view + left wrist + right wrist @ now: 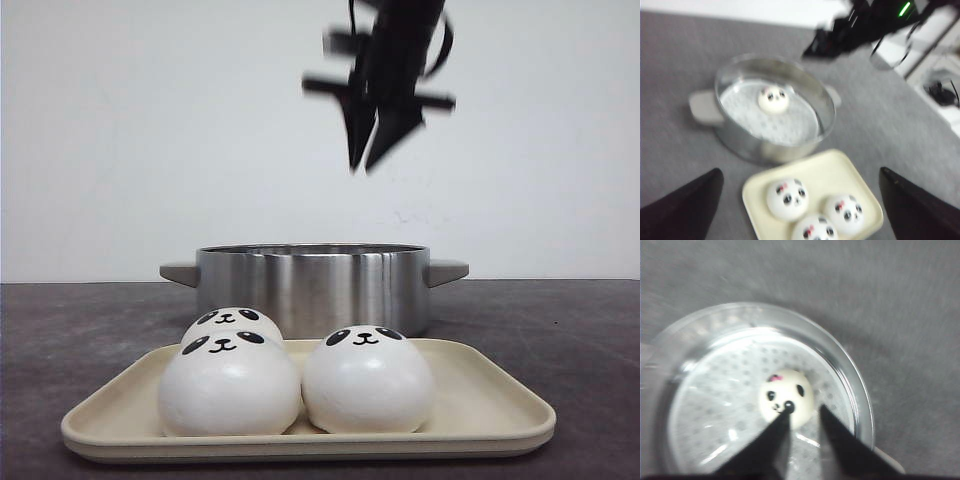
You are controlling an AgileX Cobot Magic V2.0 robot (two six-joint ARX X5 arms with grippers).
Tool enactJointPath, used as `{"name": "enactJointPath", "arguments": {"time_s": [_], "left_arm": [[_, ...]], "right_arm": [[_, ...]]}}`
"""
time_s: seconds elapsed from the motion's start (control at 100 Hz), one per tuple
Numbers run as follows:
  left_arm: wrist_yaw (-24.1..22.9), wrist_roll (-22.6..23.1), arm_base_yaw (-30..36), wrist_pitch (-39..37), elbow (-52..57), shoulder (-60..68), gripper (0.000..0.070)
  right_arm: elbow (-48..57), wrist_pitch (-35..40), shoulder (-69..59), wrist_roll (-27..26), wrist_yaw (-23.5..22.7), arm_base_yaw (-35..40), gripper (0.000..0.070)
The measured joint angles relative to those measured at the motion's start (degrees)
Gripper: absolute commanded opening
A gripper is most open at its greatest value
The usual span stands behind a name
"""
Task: Steam buns
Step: 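Raise the right gripper up out of the pot, then move the left gripper down over the farther panda bun nearest it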
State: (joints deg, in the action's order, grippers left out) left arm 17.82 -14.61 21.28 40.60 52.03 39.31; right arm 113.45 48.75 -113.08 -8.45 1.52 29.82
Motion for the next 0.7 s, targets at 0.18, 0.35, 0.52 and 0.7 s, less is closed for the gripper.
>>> {"name": "enactJointPath", "arguments": {"time_s": [0.18, 0.35, 0.52, 0.7], "left_arm": [[0.0, -1.9, 4.3, 2.3, 0.0, 9.9, 0.0597], [0.0, -4.1, 9.0, 0.9, 0.0, 19.2, 0.0597], [-3.4, -5.7, 12.1, 0.3, 0.2, 28.8, 0.0599], [-4.4, -6.2, 14.1, -2.6, 1.9, 37.7, 0.0599]], "right_arm": [[0.1, 0.1, 12.2, 1.0, 0.0, 5.5, 0.0014], [0.5, 0.0, 24.2, 1.2, 2.0, 11.9, 0.0013], [0.5, 0.8, 33.6, 1.2, 6.1, 17.6, 0.0013], [0.5, 2.5, 40.0, 1.1, 8.3, 21.3, 0.0013]]}}
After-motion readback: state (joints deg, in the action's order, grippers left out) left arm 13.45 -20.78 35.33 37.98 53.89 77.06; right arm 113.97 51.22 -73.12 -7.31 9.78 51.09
